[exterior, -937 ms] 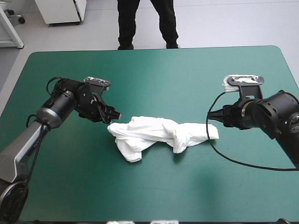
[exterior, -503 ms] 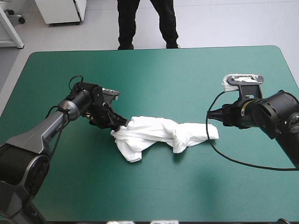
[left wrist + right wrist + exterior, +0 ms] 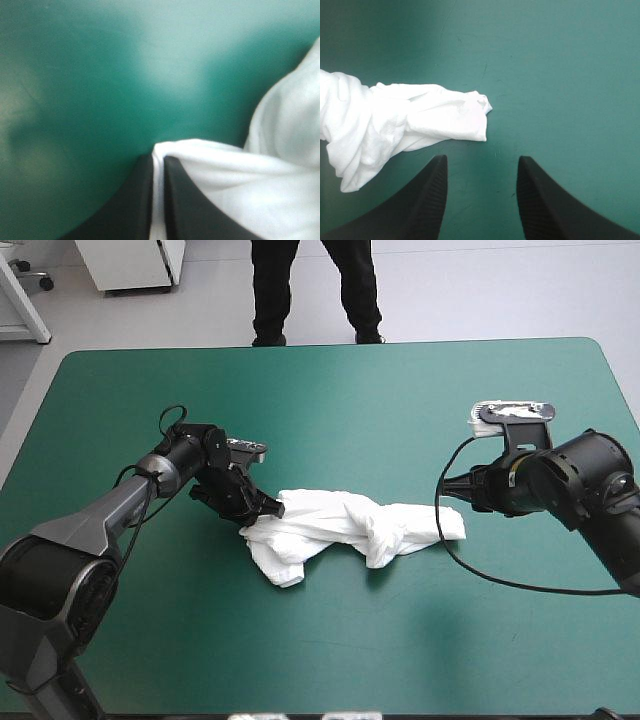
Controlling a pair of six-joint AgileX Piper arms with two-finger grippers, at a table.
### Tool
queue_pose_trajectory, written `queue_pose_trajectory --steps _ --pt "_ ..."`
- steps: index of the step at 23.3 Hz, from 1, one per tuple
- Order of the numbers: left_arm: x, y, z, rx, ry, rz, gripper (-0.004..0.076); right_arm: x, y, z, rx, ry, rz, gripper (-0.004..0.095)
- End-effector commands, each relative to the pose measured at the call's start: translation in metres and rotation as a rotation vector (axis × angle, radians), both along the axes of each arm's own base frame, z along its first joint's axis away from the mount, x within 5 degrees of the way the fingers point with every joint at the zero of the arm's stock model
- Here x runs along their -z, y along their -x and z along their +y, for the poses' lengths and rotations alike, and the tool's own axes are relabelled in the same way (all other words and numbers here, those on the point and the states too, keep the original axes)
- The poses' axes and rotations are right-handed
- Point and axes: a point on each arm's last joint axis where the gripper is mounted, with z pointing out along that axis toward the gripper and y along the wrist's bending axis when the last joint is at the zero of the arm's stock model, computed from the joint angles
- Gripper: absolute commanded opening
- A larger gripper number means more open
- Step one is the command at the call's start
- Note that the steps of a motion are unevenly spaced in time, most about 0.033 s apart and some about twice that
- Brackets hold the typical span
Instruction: Fold the cloth
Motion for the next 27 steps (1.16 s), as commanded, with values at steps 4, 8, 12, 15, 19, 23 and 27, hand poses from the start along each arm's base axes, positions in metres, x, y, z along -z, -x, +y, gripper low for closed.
queue_pose_trajectory --steps 4,8,12,15,19,23,27 --pt "-0.012 0.002 -0.003 0.0 0.035 -0.027 -0.0009 0.015 -0.022 0.015 -0.055 0.003 0.067 0.0433" --pt "-0.012 0.003 -0.003 0.001 0.034 -0.023 -0.0009 0.045 -0.046 0.028 -0.076 0.023 0.174 0.0434" --pt "-0.011 0.004 -0.002 0.008 0.028 -0.01 -0.0009 0.07 -0.082 0.003 -0.027 -0.056 0.231 0.0524" --pt "-0.012 0.003 -0.002 0.006 0.029 -0.016 -0.0009 0.084 -0.092 -0.009 -0.022 -0.032 0.286 0.0588" --pt "-0.012 0.003 -0.002 0.006 0.029 -0.016 -0.0009 0.106 -0.107 -0.007 -0.027 -0.019 0.311 0.0586" --pt "-0.012 0.003 -0.002 0.007 0.028 -0.017 -0.0009 0.134 -0.117 -0.004 -0.022 -0.007 0.384 0.0582" --pt "-0.012 0.003 -0.002 0.007 0.028 -0.018 -0.0009 0.157 -0.122 -0.002 -0.014 -0.005 0.437 0.0581"
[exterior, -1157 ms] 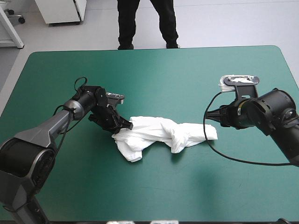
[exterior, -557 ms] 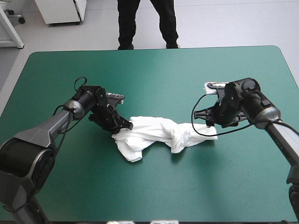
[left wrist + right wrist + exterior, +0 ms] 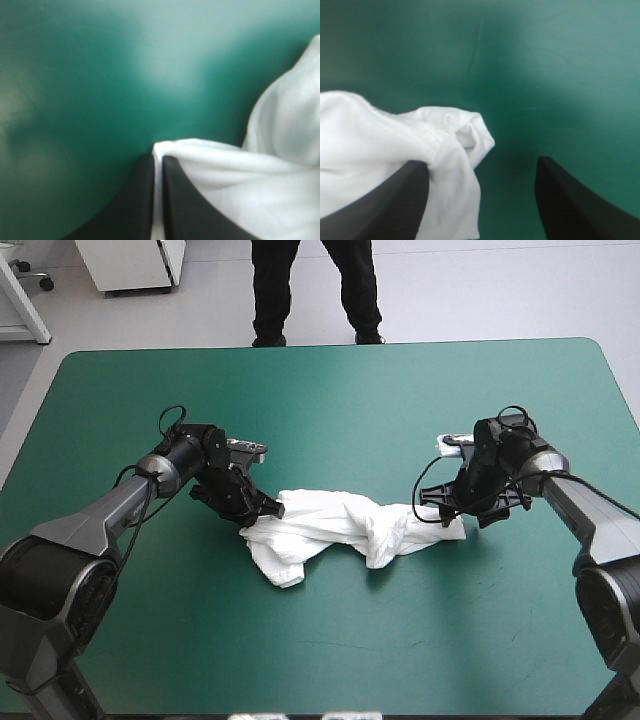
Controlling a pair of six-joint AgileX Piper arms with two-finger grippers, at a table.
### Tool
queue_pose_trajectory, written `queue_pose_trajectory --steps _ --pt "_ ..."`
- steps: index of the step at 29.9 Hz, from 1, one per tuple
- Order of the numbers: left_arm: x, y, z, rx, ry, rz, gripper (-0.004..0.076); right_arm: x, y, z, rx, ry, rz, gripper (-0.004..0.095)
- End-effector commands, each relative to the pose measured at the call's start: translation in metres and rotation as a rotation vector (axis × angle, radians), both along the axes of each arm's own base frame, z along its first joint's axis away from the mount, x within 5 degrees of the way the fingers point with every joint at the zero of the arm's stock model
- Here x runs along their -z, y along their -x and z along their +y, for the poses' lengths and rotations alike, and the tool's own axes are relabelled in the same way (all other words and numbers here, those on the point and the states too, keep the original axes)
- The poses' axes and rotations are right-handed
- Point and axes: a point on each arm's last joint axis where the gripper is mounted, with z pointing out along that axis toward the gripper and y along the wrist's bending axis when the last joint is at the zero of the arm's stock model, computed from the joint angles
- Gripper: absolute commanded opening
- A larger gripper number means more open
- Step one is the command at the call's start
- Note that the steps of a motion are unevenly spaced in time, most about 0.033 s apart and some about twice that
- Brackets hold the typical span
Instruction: Fold the cloth
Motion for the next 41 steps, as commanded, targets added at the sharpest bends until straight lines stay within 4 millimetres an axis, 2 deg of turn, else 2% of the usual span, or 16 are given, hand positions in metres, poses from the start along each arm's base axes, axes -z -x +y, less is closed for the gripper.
queue_pose_trajectory --steps 1,4,6,8,10,15,19,25,28,35,41 --pt "-0.011 0.003 -0.002 -0.005 0.025 -0.021 -0.0009 -0.004 -0.004 -0.001 0.004 -0.015 -0.038 0.0581" --pt "-0.012 0.002 -0.002 -0.005 0.025 -0.023 -0.0009 0.002 -0.007 0.001 0.018 -0.032 -0.033 0.0567" --pt "-0.012 0.002 -0.002 -0.006 0.027 -0.029 -0.0009 0.005 -0.007 0.003 0.013 -0.042 -0.015 0.0477" --pt "-0.012 0.001 -0.002 -0.01 0.028 -0.033 -0.0009 0.006 -0.005 0.004 0.0 -0.049 0.008 0.0266" --pt "-0.012 0.001 -0.002 -0.005 0.028 -0.035 -0.0009 0.006 -0.003 0.004 -0.003 -0.056 0.029 -0.0005" --pt "-0.021 0.002 -0.001 -0.006 0.037 -0.061 -0.0009 0.0 0.001 0.004 -0.028 -0.057 0.04 -0.0017" --pt "-0.047 0.006 0.004 0.005 0.027 -0.147 -0.0009 -0.027 0.007 -0.001 -0.035 -0.041 -0.047 -0.0017" --pt "-0.114 0.018 0.016 0.02 0.013 -0.367 -0.0009 -0.112 0.032 -0.012 -0.051 -0.039 -0.318 -0.0017" --pt "-0.159 0.033 0.022 0.016 0.039 -0.507 -0.0009 -0.157 0.051 -0.017 -0.053 -0.065 -0.46 -0.0017" --pt "-0.264 0.078 0.038 -0.004 0.149 -0.842 -0.0009 -0.247 0.1 -0.029 -0.079 -0.112 -0.757 -0.0017" --pt "-0.342 0.125 0.054 -0.005 0.238 -1.115 -0.0009 -0.311 0.135 -0.036 -0.092 -0.161 -0.99 -0.0017"
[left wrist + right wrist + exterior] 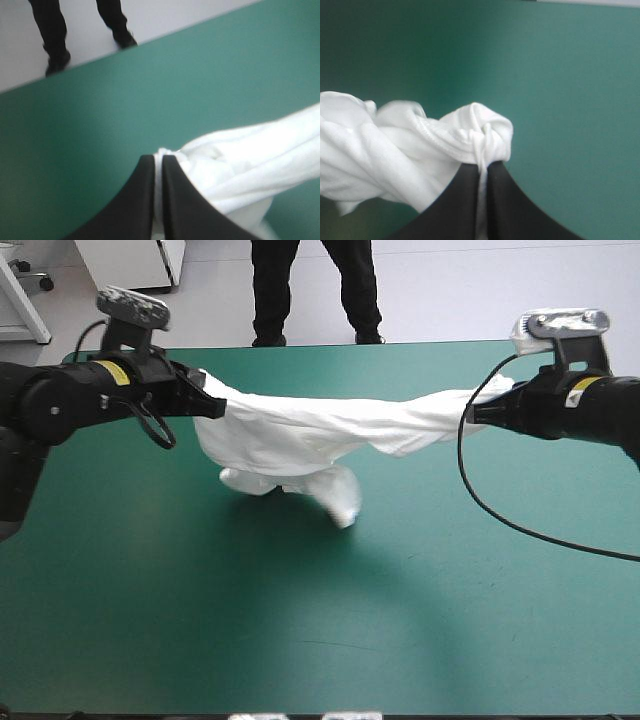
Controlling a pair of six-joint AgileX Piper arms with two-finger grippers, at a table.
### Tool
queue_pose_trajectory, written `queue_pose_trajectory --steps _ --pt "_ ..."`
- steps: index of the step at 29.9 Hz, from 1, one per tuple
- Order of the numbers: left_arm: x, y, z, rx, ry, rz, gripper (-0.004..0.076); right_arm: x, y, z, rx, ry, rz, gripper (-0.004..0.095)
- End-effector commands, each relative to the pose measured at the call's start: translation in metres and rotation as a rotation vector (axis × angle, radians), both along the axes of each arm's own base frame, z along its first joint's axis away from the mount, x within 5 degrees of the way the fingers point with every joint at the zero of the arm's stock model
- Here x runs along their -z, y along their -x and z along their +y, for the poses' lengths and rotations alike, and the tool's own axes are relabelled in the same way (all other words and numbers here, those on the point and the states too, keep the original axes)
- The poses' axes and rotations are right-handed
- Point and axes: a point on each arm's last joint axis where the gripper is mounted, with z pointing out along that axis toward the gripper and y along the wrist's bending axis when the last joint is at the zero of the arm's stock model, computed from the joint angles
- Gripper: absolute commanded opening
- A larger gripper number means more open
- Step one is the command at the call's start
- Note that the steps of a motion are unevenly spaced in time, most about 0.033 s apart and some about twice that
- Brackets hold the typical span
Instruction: Fold the cloth
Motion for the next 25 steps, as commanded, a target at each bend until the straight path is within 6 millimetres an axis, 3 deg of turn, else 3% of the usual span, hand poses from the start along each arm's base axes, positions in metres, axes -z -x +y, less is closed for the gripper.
queue_pose_trajectory --steps 1,8,12,19,22,25 --pt "-0.059 0.039 0.013 0.013 0.075 -0.255 -0.0009 -0.052 0.029 -0.008 -0.012 -0.036 -0.238 -0.0017" --pt "-0.122 0.095 0.027 0.059 0.188 -0.507 -0.0009 -0.117 0.08 -0.017 -0.065 -0.073 -0.519 -0.0016" --pt "-0.144 0.124 0.03 0.134 0.241 -0.612 -0.0009 -0.137 0.105 -0.022 -0.067 -0.095 -0.614 -0.0016" --pt "-0.155 0.159 0.039 0.173 0.275 -0.671 -0.0009 -0.148 0.131 -0.029 -0.069 -0.096 -0.652 -0.0016" --pt "-0.153 0.17 0.043 0.171 0.257 -0.656 -0.0009 -0.147 0.13 -0.03 -0.055 -0.097 -0.633 -0.0016" --pt "-0.143 0.164 0.041 0.171 0.238 -0.597 -0.0009 -0.142 0.123 -0.028 -0.05 -0.104 -0.599 -0.0017"
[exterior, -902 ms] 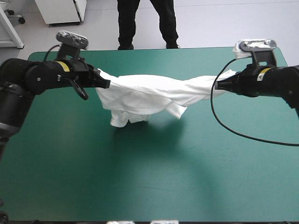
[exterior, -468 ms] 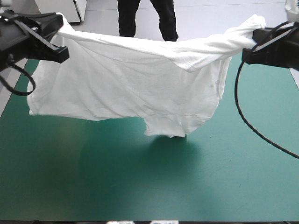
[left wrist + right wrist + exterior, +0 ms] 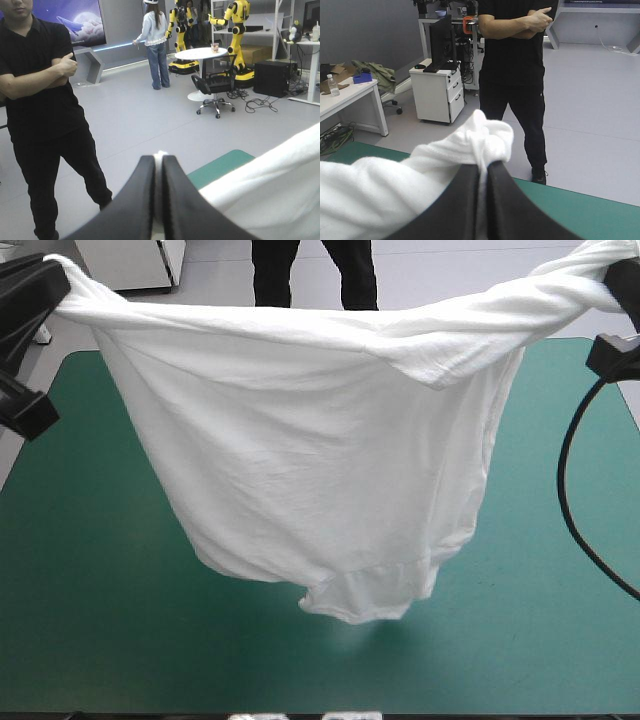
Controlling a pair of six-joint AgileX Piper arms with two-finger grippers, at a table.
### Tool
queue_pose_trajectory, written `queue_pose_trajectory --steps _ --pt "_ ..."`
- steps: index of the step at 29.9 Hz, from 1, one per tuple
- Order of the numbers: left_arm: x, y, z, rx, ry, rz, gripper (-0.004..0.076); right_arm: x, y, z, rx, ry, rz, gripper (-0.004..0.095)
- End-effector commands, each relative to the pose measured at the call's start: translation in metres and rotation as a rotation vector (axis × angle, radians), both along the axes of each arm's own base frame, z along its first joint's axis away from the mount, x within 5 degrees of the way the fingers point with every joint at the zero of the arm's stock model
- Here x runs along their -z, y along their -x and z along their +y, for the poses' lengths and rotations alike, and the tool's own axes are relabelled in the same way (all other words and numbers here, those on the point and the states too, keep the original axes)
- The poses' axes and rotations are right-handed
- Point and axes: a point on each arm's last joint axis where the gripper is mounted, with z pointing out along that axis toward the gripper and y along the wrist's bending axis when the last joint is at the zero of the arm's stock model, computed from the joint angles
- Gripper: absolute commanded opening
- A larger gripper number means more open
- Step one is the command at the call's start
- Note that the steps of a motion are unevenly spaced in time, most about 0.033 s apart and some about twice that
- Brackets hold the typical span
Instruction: Fold the cloth
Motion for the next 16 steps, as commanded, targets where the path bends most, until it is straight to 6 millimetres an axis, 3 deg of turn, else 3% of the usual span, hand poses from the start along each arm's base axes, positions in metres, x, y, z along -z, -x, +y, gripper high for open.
queue_pose_trajectory --steps 1,7,10,16 --pt "0.003 -0.002 0.0 -0.003 0.02 -0.007 -0.0009 0.004 -0.003 -0.001 0.023 -0.01 0.024 -0.0017" --pt "0.069 -0.062 -0.019 -0.027 -0.11 0.324 -0.0009 0.046 -0.036 0.007 0.028 0.021 0.234 -0.0017" --pt "0.107 -0.099 -0.026 -0.092 -0.159 0.41 -0.0009 0.081 -0.065 0.012 0.048 0.047 0.386 -0.0017" --pt "0.195 -0.179 -0.046 -0.18 -0.216 0.579 -0.0009 0.164 -0.144 0.029 0.088 0.072 0.554 -0.0017"
